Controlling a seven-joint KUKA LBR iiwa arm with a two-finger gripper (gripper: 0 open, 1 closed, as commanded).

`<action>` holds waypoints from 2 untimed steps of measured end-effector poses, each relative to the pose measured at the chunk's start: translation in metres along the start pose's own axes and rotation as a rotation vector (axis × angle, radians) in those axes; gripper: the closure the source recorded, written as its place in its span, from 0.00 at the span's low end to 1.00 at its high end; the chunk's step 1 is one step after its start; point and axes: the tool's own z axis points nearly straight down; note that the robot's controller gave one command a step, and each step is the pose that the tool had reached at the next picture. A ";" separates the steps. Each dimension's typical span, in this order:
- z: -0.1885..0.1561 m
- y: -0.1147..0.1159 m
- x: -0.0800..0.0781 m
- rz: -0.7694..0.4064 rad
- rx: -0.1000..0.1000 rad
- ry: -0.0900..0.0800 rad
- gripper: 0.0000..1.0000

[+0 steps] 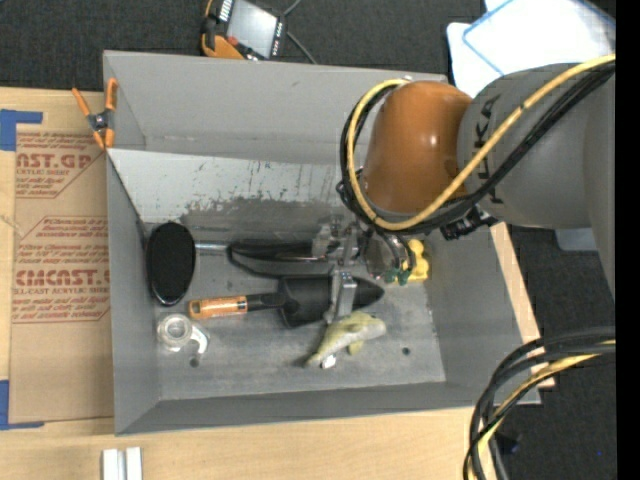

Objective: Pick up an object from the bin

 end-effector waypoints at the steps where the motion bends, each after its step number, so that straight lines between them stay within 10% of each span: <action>1: -0.003 0.000 -0.002 0.001 0.000 -0.007 0.00; 2: 0.080 -0.007 0.002 0.238 -0.002 -0.007 0.00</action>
Offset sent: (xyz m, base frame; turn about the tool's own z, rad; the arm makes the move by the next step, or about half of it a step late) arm -0.0038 -0.0086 -0.0984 0.2840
